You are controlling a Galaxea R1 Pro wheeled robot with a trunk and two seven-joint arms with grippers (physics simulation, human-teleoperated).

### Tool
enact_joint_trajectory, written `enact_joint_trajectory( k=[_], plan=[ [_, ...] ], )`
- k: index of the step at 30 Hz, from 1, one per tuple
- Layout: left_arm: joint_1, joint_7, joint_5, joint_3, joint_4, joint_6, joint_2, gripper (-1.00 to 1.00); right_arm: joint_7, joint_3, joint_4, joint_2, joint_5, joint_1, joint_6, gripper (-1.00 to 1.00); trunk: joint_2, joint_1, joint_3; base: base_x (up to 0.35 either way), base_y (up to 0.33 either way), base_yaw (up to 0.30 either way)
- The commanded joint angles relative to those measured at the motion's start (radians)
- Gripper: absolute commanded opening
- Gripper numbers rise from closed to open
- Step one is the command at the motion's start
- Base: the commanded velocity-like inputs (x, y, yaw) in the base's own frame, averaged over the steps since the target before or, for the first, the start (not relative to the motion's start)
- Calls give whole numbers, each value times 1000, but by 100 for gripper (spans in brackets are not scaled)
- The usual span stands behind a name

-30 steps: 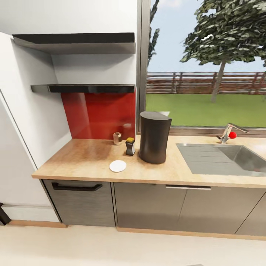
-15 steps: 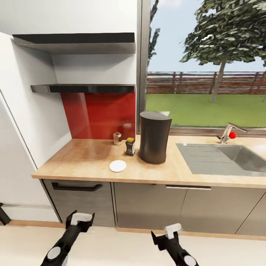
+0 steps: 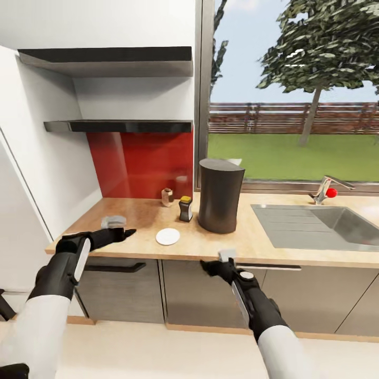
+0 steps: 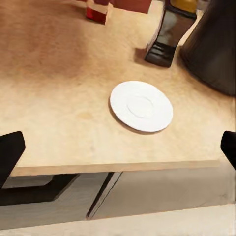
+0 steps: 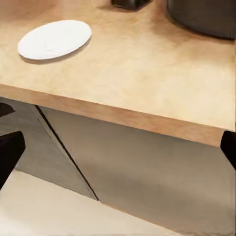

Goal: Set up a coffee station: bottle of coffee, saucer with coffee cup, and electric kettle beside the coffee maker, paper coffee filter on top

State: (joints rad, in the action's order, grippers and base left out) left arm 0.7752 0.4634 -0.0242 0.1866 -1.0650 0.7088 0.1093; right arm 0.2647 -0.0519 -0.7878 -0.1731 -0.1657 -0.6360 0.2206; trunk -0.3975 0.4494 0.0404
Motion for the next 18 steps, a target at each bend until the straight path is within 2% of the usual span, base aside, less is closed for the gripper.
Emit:
enact_joint_trajectory(
  k=[1,3,4,5,11,18],
  plan=[
    [102,12,-5,3,103,97,3,100,7,-3,-1,-1,67,-79,158,100,-3,1,3,0,0,0],
    [157,12,-7,3,189,131,2,100,5,-2,2,-1,138,-120,235,100,-3,1,3,0,0,0],
    [224,15,-9,2,286,154,4,100,4,0,1,-1,236,-168,325,100,-3,1,3,0,0,0],
    [232,18,-9,0,274,160,3,100,5,2,8,-1,266,-182,354,100,-3,1,3,0,0,0],
    [198,-1,-47,-5,309,159,15,100,-29,4,-8,-1,258,-179,356,100,-3,1,3,45,0,0],
    [158,3,-48,-11,348,119,14,100,-41,40,32,-1,264,-179,355,100,-3,1,3,293,14,0]
  ],
)
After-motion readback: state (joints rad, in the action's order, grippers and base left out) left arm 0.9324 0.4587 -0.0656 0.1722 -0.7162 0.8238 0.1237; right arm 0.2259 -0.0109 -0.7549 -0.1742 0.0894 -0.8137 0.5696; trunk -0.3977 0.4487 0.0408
